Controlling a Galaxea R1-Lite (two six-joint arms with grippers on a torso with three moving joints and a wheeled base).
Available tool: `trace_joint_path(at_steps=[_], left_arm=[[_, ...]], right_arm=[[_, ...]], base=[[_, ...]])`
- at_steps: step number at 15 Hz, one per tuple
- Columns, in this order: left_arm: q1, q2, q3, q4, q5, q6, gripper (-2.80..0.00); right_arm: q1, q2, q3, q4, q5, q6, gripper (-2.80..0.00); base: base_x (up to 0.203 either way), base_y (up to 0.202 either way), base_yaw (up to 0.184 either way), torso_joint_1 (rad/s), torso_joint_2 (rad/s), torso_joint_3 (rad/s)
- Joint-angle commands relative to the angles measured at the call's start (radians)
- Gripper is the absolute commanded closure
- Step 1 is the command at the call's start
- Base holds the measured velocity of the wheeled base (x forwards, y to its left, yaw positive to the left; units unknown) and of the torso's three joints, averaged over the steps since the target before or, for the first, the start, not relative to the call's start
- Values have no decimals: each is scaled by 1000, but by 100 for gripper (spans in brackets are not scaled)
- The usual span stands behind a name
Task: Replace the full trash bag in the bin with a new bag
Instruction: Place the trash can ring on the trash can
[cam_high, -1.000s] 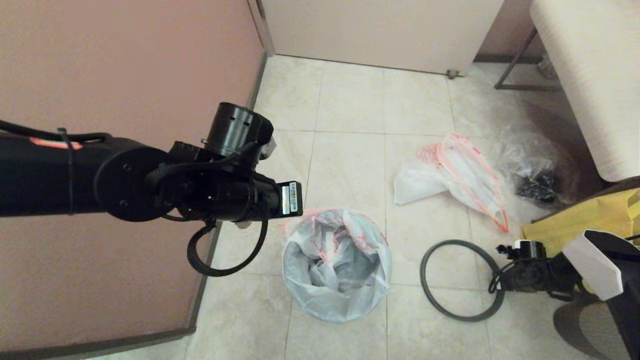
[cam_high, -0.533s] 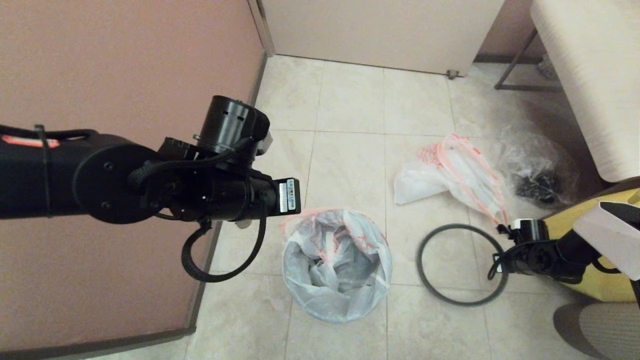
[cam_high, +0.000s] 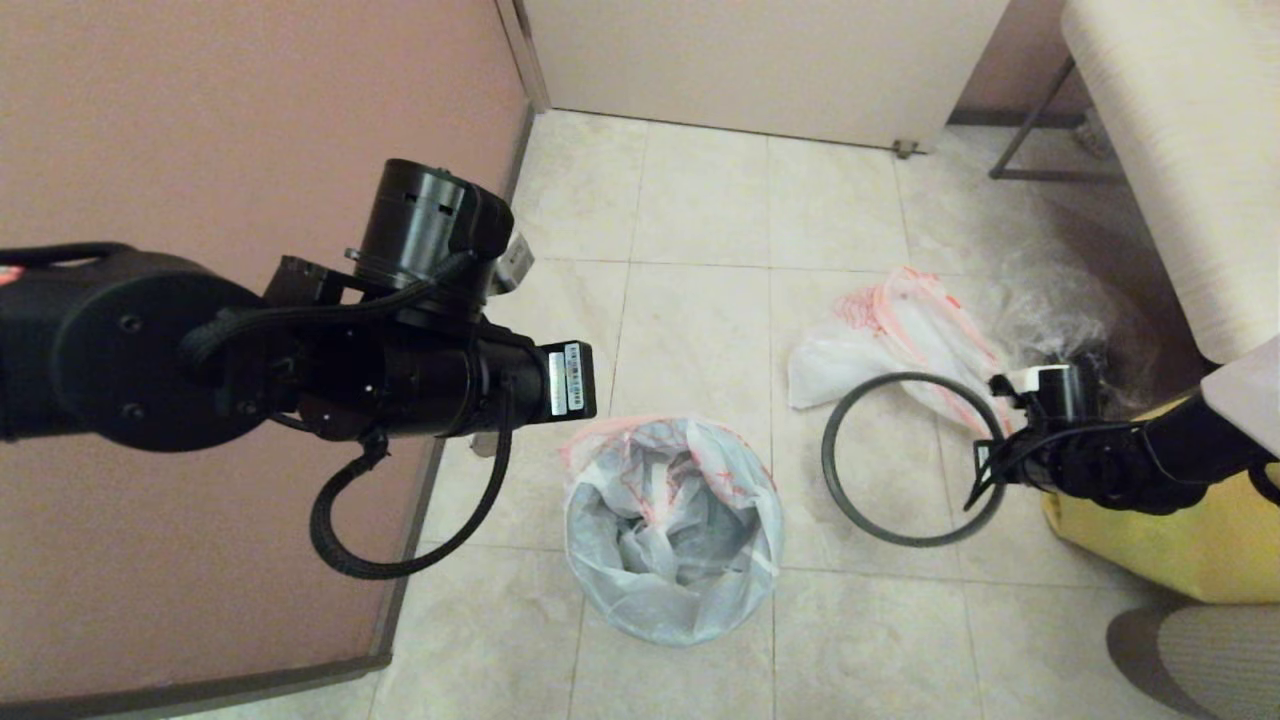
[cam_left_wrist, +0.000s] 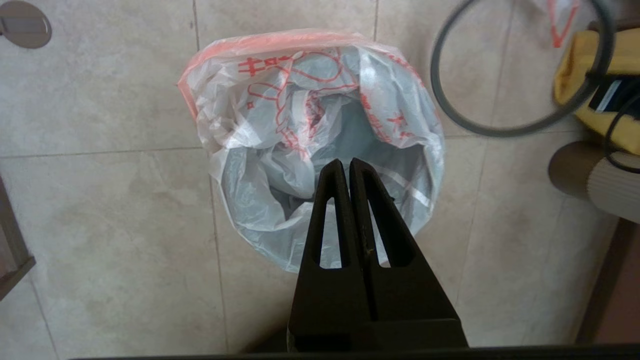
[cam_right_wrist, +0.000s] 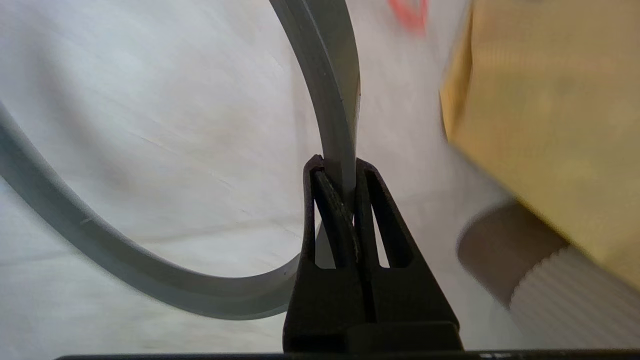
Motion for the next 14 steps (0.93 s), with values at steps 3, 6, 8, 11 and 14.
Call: trace_joint_path(at_steps=[3,6,8,11,14], left_arm=[[-15,-33,4,3,-6,-2,0],[-17,-40,4,3,-6,-2,0],[-17,-42,4,2,-13,-2,0],[-14,-43,2,1,-12,-2,0],[-12,-50,-1,-1,-12,-2,0]], right_arm=[[42,-207,2,-1,20,3,0],[80,-269,-26,26,59,-12,0],[100,-309,-61,62,61,-11,0],[180,-371,-105,215,63,39,0],[249,-398,-170,260,55,109,0]], base=[[0,0,0,0,0,0],[0,0,0,0,0,0],[0,0,0,0,0,0],[0,0,0,0,0,0],[0,0,0,0,0,0]])
